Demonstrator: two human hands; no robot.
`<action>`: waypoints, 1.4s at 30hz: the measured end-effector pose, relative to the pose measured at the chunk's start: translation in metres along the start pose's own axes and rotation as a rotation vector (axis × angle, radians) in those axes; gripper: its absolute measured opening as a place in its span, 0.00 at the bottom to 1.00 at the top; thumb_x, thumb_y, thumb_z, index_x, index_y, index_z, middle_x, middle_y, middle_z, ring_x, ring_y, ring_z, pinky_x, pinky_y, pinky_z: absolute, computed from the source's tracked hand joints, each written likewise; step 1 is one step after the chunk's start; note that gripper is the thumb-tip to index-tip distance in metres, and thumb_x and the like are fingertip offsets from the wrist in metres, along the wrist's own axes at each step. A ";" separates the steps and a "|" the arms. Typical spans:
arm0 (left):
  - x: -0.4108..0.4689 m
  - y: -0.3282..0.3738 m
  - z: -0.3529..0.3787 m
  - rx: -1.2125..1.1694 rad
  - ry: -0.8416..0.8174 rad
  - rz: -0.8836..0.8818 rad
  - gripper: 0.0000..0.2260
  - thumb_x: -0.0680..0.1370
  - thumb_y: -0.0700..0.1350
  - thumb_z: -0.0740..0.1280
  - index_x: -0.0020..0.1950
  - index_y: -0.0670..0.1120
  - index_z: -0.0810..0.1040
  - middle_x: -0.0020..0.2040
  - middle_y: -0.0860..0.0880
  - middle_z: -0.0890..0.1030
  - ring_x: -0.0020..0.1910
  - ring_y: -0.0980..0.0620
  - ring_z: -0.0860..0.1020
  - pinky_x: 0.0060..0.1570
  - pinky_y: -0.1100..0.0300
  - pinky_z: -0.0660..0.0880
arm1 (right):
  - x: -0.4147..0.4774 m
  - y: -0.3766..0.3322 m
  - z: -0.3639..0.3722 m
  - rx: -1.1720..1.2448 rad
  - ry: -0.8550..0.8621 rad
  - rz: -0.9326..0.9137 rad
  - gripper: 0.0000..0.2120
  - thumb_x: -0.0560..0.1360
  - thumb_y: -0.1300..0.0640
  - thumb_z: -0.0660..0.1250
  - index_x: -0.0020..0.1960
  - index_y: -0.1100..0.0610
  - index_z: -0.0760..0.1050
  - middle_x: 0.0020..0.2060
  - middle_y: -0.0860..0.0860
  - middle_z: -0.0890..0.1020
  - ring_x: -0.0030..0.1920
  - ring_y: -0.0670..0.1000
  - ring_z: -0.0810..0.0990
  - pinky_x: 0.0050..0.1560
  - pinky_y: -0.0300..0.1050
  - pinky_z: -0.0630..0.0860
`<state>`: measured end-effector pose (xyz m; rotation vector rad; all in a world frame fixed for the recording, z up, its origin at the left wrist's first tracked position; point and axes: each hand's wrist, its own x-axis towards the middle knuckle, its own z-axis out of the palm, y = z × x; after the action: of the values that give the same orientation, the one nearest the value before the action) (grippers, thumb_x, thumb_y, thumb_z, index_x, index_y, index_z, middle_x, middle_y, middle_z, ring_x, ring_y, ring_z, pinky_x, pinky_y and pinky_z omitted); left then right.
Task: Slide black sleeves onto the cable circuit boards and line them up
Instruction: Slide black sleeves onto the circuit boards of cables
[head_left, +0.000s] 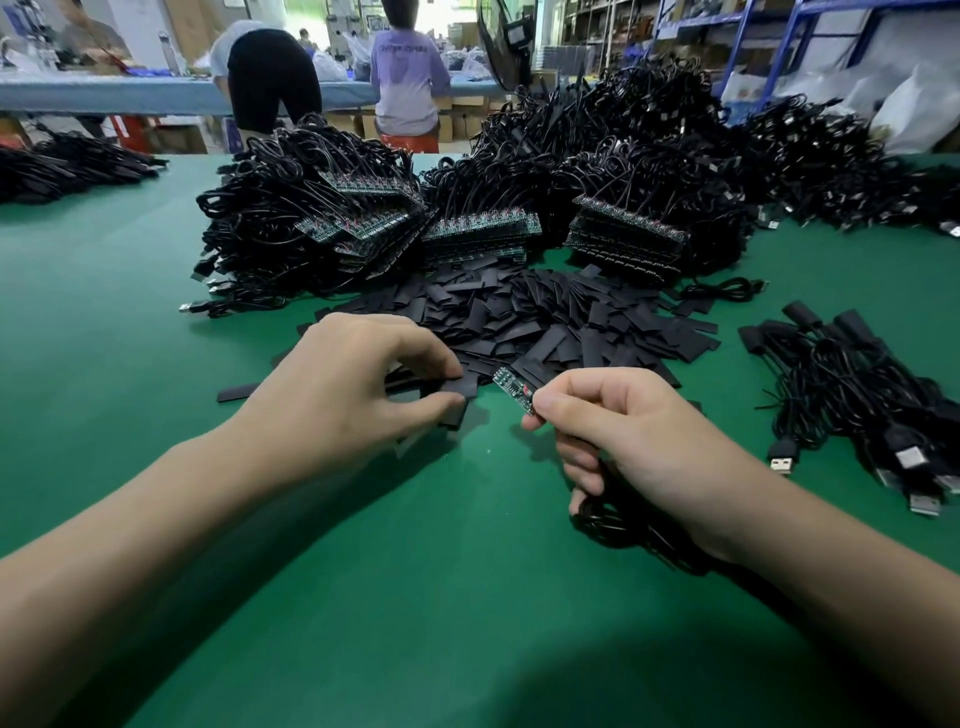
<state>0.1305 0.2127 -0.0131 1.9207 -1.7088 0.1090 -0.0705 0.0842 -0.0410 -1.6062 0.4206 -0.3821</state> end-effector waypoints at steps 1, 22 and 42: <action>0.000 0.005 -0.001 -0.038 0.018 0.014 0.08 0.72 0.52 0.75 0.48 0.52 0.86 0.43 0.59 0.85 0.42 0.62 0.82 0.49 0.61 0.78 | 0.000 0.000 -0.001 -0.015 0.005 -0.008 0.12 0.82 0.53 0.66 0.42 0.54 0.83 0.26 0.48 0.67 0.26 0.47 0.66 0.32 0.46 0.78; -0.025 0.008 0.013 -0.128 0.181 0.163 0.06 0.75 0.47 0.77 0.49 0.48 0.87 0.43 0.57 0.85 0.42 0.59 0.82 0.45 0.58 0.79 | -0.005 -0.004 -0.011 -0.595 0.016 -0.161 0.16 0.78 0.40 0.61 0.43 0.52 0.75 0.27 0.43 0.69 0.31 0.46 0.67 0.37 0.60 0.71; -0.025 0.004 0.009 -0.057 0.118 0.222 0.07 0.78 0.50 0.75 0.52 0.49 0.87 0.48 0.57 0.84 0.42 0.59 0.82 0.42 0.56 0.82 | -0.006 -0.003 -0.014 -0.656 0.020 -0.214 0.15 0.79 0.43 0.63 0.42 0.52 0.75 0.28 0.43 0.70 0.30 0.43 0.65 0.34 0.41 0.64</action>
<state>0.1193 0.2312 -0.0292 1.6455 -1.8198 0.2490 -0.0825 0.0754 -0.0365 -2.2996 0.4137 -0.4487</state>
